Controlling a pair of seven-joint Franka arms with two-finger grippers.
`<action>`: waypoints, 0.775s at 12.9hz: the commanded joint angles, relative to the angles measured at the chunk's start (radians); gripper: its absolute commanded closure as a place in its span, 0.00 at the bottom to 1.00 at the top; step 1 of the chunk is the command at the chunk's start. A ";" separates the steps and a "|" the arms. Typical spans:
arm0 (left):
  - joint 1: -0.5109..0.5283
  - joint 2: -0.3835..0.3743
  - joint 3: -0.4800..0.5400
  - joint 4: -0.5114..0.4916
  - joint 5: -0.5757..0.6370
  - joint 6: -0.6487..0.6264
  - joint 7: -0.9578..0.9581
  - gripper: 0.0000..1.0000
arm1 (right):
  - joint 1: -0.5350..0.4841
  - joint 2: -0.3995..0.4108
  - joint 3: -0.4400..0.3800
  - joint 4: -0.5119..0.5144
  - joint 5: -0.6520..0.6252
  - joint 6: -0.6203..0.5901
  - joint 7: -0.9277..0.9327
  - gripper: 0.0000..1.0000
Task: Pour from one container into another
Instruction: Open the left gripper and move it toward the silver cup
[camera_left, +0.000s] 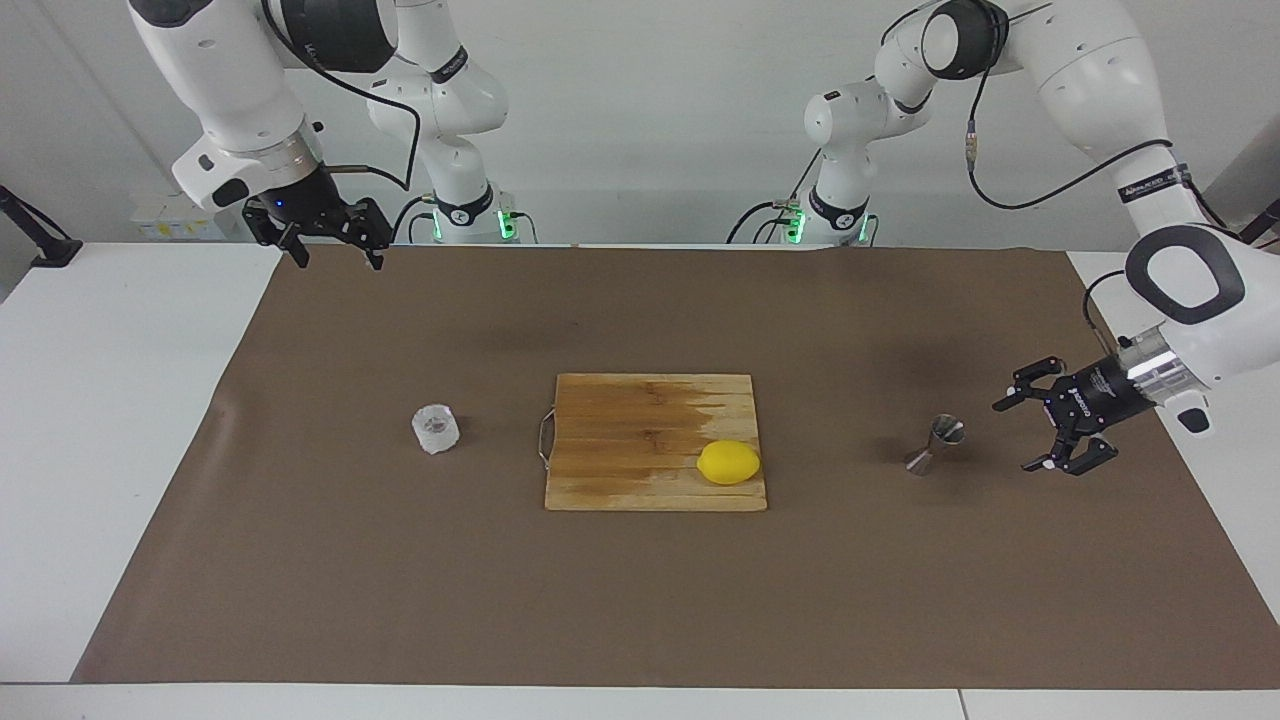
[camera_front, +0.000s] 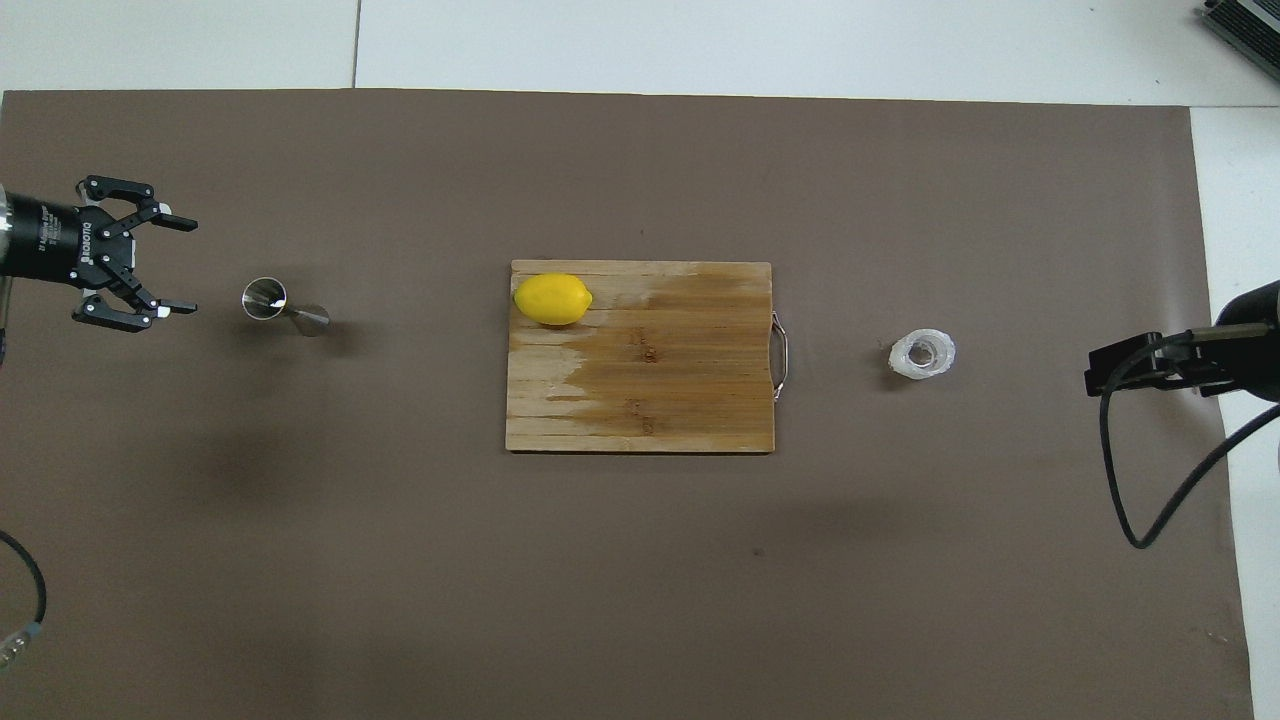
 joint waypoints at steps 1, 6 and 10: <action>0.015 0.010 -0.008 -0.075 -0.042 0.098 -0.028 0.00 | -0.014 0.003 0.005 0.009 0.011 0.002 0.010 0.00; -0.006 -0.076 -0.014 -0.329 -0.127 0.227 -0.019 0.00 | -0.014 0.003 0.005 0.009 0.011 0.002 0.010 0.00; -0.040 -0.085 -0.017 -0.337 -0.197 0.223 -0.016 0.00 | -0.014 0.003 0.005 0.009 0.011 0.002 0.010 0.00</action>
